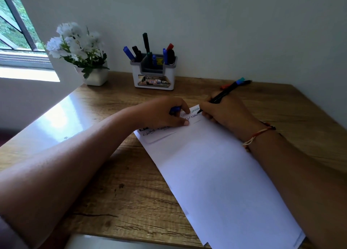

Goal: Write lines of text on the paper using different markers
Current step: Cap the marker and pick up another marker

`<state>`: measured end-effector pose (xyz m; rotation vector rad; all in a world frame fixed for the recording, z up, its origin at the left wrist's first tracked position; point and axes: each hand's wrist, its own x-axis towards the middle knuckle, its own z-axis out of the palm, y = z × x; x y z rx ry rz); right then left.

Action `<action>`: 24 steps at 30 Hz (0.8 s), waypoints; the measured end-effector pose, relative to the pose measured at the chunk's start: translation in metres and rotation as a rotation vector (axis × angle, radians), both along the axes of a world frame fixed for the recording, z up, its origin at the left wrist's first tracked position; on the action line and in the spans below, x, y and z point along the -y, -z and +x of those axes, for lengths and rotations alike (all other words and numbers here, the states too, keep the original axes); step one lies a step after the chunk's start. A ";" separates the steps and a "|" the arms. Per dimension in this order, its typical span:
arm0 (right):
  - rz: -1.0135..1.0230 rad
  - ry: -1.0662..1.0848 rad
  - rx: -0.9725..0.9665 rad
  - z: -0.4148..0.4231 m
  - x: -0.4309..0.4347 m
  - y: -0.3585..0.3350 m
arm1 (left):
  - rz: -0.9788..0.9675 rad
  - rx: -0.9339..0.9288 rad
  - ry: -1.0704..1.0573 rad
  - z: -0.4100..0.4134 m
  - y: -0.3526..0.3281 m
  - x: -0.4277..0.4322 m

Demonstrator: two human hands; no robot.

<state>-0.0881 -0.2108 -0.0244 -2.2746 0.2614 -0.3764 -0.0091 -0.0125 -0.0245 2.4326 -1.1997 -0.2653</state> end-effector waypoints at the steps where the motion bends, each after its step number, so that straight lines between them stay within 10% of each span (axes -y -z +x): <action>1: -0.001 -0.001 -0.004 0.000 0.000 0.000 | -0.001 0.001 -0.001 0.000 0.000 0.000; 24: 0.014 0.066 -0.048 0.000 0.000 -0.001 | -0.008 -0.008 0.006 0.002 0.000 -0.001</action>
